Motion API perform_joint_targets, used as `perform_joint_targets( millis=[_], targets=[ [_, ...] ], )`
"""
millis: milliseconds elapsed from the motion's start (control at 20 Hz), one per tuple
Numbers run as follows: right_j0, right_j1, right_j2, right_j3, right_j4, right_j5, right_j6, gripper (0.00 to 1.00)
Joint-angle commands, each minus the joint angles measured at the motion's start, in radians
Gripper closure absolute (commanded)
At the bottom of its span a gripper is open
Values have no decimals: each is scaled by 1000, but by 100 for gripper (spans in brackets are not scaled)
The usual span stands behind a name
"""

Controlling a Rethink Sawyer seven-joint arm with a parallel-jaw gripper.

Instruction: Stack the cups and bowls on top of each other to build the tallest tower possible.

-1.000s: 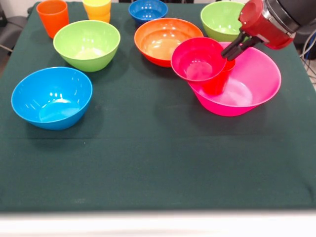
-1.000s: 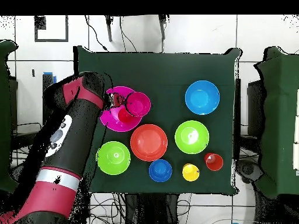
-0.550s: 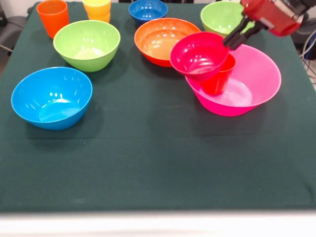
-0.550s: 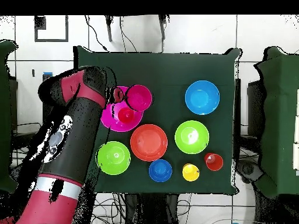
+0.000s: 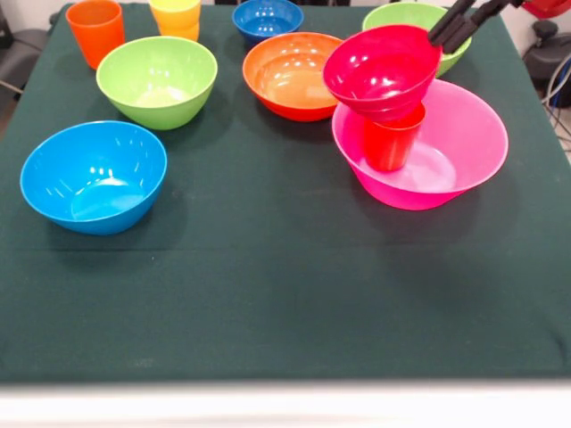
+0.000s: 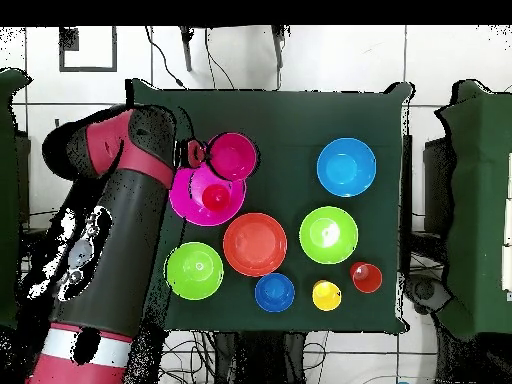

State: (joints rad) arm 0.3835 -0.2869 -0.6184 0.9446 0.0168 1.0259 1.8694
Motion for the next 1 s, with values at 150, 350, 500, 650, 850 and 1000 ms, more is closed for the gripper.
perform_joint_targets(
  millis=[150, 350, 500, 650, 850, 1000],
  targets=[
    [29, 53, 77, 58, -62, 72, 57, 100],
    [47, 83, 52, 58, -87, 61, 69, 100],
    [54, 93, 45, 63, -94, 50, 76, 100],
    [59, 104, 39, 64, -95, 50, 85, 100],
    [65, 120, 32, 64, -97, 41, 96, 100],
    [68, 125, 24, 66, -98, 41, 96, 100]
  ],
)
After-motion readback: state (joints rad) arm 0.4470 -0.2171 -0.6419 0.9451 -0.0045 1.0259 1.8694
